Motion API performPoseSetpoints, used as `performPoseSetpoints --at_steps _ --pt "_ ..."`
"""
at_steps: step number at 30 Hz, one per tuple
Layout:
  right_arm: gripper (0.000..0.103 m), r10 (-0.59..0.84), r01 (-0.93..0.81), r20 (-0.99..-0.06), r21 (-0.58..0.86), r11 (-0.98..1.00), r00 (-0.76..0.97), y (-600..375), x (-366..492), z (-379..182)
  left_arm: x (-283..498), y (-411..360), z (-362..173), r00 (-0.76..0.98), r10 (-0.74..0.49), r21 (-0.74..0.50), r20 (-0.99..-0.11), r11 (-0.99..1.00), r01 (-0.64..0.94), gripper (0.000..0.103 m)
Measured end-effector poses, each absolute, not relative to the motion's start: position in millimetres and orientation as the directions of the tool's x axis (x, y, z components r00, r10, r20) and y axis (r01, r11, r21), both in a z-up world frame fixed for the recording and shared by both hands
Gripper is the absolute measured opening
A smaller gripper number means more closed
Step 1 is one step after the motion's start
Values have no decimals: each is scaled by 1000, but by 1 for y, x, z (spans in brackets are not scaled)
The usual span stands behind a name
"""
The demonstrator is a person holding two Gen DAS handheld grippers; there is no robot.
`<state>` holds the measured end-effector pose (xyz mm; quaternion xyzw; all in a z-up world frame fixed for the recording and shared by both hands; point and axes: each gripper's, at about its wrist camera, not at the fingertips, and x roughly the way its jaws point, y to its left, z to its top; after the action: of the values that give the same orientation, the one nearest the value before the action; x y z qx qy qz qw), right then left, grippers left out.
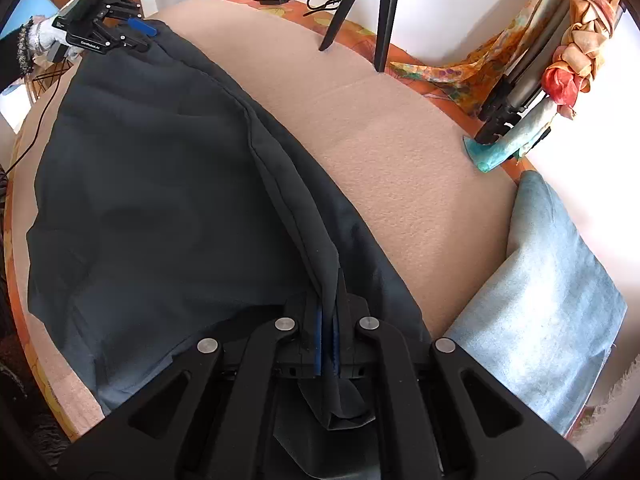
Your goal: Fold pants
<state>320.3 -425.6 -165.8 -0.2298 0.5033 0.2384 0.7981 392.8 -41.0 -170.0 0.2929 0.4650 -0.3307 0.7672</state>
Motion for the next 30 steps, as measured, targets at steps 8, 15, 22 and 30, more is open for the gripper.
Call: performPoseSetpoints --at_steps 8,15,22,30 --pt "3 155 -600 -915 -110 793 372 -424 323 -166 388 -36 -176 296 -309 77 -904 564 822 5" --pt "3 230 -511 -882 -13 859 410 -434 329 -153 391 -29 -164 434 -285 168 -855 640 750 2" --pt "46 260 -357 -812 69 931 522 -471 308 -129 421 -17 -154 532 -197 215 -824 759 614 3" --pt "59 145 11 -725 205 979 673 -591 207 -107 378 -41 -108 484 -385 68 -786 724 687 13"
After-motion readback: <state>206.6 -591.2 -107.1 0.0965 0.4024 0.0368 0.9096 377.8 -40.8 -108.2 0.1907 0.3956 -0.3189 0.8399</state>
